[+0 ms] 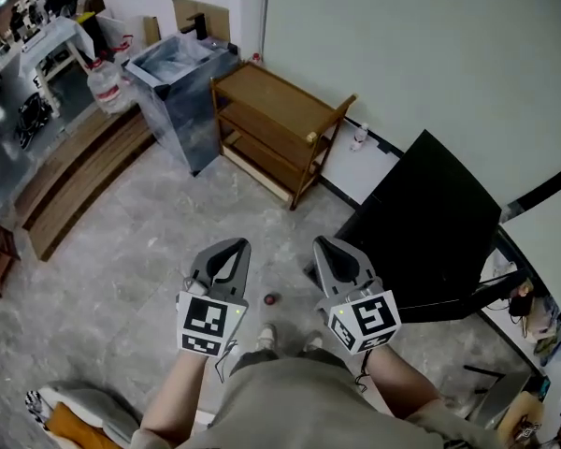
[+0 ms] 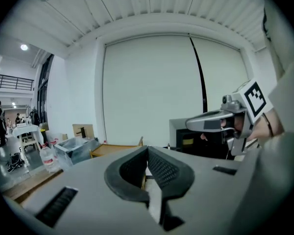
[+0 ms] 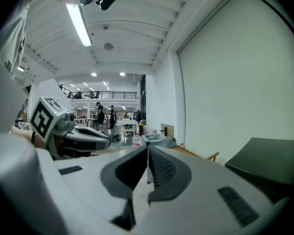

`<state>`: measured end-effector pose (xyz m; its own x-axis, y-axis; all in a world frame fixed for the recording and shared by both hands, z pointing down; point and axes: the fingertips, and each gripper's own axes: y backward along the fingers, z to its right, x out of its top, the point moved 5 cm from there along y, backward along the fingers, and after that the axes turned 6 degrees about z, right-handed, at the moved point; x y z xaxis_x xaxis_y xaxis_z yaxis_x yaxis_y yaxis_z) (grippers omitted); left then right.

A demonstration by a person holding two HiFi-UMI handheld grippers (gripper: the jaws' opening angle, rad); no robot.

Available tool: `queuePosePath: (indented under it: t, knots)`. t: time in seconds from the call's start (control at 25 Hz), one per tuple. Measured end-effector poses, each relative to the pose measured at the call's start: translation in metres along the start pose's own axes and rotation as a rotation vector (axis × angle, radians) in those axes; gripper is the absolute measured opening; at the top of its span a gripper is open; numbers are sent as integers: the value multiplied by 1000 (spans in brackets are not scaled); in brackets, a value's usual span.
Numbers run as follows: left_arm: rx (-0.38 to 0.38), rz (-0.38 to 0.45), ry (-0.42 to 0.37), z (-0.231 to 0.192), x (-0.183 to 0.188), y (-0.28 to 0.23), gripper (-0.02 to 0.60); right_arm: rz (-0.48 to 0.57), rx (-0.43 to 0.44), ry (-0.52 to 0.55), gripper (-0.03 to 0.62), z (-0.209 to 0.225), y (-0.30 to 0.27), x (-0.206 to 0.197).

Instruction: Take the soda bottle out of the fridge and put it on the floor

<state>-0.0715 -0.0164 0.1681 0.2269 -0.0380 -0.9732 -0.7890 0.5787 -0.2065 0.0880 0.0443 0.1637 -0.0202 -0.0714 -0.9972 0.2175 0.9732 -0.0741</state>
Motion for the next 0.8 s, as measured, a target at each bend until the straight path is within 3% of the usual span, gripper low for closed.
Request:
queuePosePath:
  t: [0.32,0.56,0.8]
  knots:
    - [-72,136,-90,19,70,8,6,105,-83,-53,2,18,42,55]
    - [-146,181,-120,39,97,3,6,171,-183,2,2,31,81,90]
    - [-242,203,-125,73,109,-18,6,178,-263,19,2,47,118,95]
